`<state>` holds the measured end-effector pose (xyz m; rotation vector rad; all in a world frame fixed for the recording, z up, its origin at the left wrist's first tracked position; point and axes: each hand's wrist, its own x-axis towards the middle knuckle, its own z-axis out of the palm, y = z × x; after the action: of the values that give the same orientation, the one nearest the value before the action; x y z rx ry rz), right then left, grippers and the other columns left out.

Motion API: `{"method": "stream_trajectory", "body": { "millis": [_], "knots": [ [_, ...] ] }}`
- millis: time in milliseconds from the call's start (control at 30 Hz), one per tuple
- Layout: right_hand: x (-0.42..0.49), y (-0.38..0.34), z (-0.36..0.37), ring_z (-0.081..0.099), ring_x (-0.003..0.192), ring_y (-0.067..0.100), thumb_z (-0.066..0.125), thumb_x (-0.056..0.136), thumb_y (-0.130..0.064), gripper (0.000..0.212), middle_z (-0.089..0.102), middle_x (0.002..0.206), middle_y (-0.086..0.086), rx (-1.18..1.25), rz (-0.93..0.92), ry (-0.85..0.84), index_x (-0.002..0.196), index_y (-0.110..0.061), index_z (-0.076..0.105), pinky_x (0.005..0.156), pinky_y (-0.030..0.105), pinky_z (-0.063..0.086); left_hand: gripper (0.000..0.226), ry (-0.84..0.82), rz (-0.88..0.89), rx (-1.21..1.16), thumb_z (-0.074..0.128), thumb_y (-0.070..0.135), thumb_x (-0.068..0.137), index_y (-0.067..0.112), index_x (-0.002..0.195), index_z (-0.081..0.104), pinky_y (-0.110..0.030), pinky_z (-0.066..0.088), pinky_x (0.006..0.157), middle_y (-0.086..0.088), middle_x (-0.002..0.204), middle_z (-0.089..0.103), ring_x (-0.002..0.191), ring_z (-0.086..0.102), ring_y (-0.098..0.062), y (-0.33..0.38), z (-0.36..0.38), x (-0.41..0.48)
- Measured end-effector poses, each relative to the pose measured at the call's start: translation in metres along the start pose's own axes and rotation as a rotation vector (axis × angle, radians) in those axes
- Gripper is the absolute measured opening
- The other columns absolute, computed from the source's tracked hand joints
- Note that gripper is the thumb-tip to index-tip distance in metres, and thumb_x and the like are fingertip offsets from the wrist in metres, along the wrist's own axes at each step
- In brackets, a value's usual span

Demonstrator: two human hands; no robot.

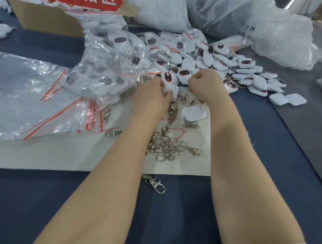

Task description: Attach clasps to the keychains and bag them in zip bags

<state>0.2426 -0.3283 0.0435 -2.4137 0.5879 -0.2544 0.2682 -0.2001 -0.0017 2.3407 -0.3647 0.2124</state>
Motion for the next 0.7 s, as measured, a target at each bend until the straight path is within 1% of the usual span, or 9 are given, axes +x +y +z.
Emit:
{"method": "stream_trajectory", "body": {
  "millis": [100,167,233,333,400,467,567,633,700],
  "knots": [
    [-0.002,-0.010,0.005,0.059,0.080,0.027,0.045,0.091,-0.011,0.023,0.065,0.087,0.012,0.027,-0.032,0.069,0.093,0.001,0.064,0.066,0.030,0.048,0.021,-0.026,-0.030,-0.021,0.055,0.030,0.093,0.013,0.105,0.059,-0.036,0.047,0.080,-0.001,0.096,0.061,0.089,0.057,-0.022,0.000,0.001,0.001],
    [-0.002,-0.017,0.012,0.066,0.087,0.033,0.046,0.090,-0.012,0.020,0.067,0.091,0.016,0.044,-0.012,-0.020,0.087,0.001,0.060,0.080,0.038,0.056,0.017,-0.044,-0.061,-0.054,0.057,0.029,0.092,0.015,0.101,0.058,-0.033,0.045,0.079,0.002,0.091,0.057,0.087,0.055,-0.020,0.001,0.000,0.002],
    [-0.003,-0.020,0.019,0.066,0.091,0.034,0.047,0.089,-0.014,0.019,0.064,0.089,0.016,0.027,-0.010,-0.073,0.072,-0.006,0.050,0.085,0.039,0.055,0.007,-0.036,-0.094,-0.151,0.060,0.026,0.091,0.020,0.089,0.056,-0.026,0.041,0.077,0.006,0.084,0.055,0.085,0.054,-0.017,0.003,-0.002,0.003],
    [-0.003,-0.022,0.022,0.057,0.069,0.026,0.050,0.095,-0.027,0.035,0.058,0.069,0.010,0.124,-0.041,-0.089,0.065,-0.008,0.051,0.065,0.029,0.047,0.011,-0.043,-0.109,-0.428,0.057,0.017,0.091,0.021,0.083,0.061,-0.022,0.042,0.074,0.005,0.079,0.061,0.080,0.059,-0.014,0.009,-0.006,0.005],
    [-0.003,-0.021,0.022,0.047,0.059,0.021,0.051,0.097,-0.029,0.037,0.053,0.065,0.014,0.311,-0.048,-0.107,0.070,-0.005,0.058,0.060,0.028,0.038,0.022,-0.078,-0.103,-0.619,0.048,0.006,0.093,0.015,0.081,0.064,-0.029,0.050,0.080,-0.004,0.077,0.066,0.077,0.063,-0.021,0.013,-0.007,0.005],
    [-0.004,-0.018,0.024,0.048,0.060,0.021,0.053,0.096,-0.014,0.022,0.053,0.068,0.016,0.626,0.024,-0.134,0.082,-0.002,0.065,0.063,0.033,0.044,0.025,-0.036,-0.154,-0.773,0.041,-0.003,0.093,0.009,0.093,0.063,-0.037,0.054,0.087,-0.010,0.086,0.067,0.081,0.065,-0.023,0.015,-0.009,0.006],
    [-0.005,-0.014,0.028,0.056,0.073,0.021,0.053,0.091,0.004,0.015,0.058,0.079,0.011,0.950,0.138,-0.194,0.093,-0.006,0.064,0.066,0.026,0.050,0.021,0.069,-0.277,-0.968,0.042,-0.003,0.093,0.013,0.095,0.054,-0.025,0.056,0.073,-0.002,0.080,0.064,0.066,0.065,-0.008,0.013,-0.014,0.008],
    [-0.006,-0.016,0.029,0.060,0.081,0.024,0.049,0.092,0.007,0.019,0.060,0.088,0.013,1.095,0.217,-0.220,0.092,-0.007,0.062,0.066,0.029,0.054,0.019,0.094,-0.300,-0.957,0.044,0.000,0.093,0.016,0.095,0.054,-0.022,0.053,0.069,0.001,0.078,0.061,0.063,0.061,-0.005,0.011,-0.016,0.009],
    [-0.008,-0.020,0.030,0.062,0.072,0.027,0.040,0.094,0.008,0.022,0.060,0.087,0.019,1.373,0.337,-0.267,0.093,-0.002,0.059,0.060,0.033,0.058,0.016,0.125,-0.309,-0.858,0.046,0.005,0.091,0.017,0.098,0.055,-0.025,0.047,0.069,0.002,0.083,0.060,0.067,0.056,-0.008,0.009,-0.015,0.009]
  ]
}}
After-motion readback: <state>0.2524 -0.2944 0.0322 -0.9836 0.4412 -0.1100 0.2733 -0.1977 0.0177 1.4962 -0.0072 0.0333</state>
